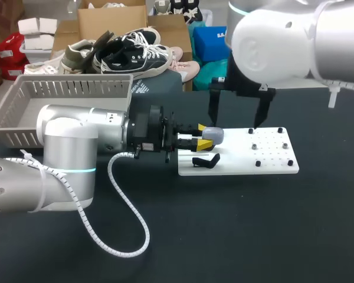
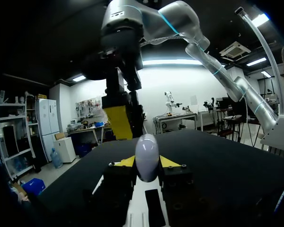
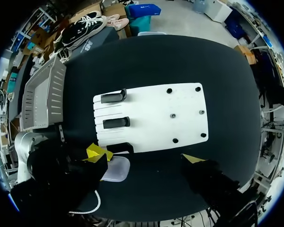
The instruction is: Pick up each earbud case from the left stands, insert the matching earbuds, close the lid, and place the case in the box.
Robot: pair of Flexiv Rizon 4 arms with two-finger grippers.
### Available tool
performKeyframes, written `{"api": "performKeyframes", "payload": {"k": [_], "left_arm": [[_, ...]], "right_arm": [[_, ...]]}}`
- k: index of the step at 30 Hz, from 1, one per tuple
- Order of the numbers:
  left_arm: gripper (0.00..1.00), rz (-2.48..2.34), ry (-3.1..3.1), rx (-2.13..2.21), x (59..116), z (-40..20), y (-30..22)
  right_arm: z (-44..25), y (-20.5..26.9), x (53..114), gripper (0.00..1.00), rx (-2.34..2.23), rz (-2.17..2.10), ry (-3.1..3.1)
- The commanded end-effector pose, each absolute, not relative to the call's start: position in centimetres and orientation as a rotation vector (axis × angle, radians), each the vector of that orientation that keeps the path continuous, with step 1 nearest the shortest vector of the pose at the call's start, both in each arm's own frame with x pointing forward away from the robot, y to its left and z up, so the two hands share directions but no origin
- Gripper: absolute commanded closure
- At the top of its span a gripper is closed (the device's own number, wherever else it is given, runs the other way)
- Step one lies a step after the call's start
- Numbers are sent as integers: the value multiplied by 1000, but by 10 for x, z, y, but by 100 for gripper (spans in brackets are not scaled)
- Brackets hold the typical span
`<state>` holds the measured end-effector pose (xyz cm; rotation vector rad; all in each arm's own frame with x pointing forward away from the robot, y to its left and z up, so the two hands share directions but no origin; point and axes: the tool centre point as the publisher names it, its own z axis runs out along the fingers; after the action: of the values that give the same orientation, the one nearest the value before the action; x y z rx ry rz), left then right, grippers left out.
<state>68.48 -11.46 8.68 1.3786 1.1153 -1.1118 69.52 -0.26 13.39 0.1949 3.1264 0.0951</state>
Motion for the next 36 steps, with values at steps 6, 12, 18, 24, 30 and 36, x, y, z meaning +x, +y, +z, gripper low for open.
{"api": "performKeyframes", "payload": {"k": [6, 12, 18, 24, 30, 36], "left_arm": [[100, -1108, 1123, 1374, 684, 88, -112], [100, -1077, 1190, 1341, 681, 94, -95], [100, -1050, 1243, 1281, 675, 105, -83], [100, -992, 1317, 1181, 672, 125, -64], [100, -821, 1466, 1142, 677, 140, -33], [100, -636, 1603, 1033, 691, 141, 14]], "right_arm": [[146, -29, 691, 0, 253, 223, 2973], [146, -56, 684, 0, 260, 341, 2901], [146, -56, 684, 0, 260, 341, 2901], [146, -56, 684, 0, 260, 341, 2901], [146, -56, 684, 0, 260, 341, 2901], [146, -56, 684, 0, 260, 341, 2901]]}}
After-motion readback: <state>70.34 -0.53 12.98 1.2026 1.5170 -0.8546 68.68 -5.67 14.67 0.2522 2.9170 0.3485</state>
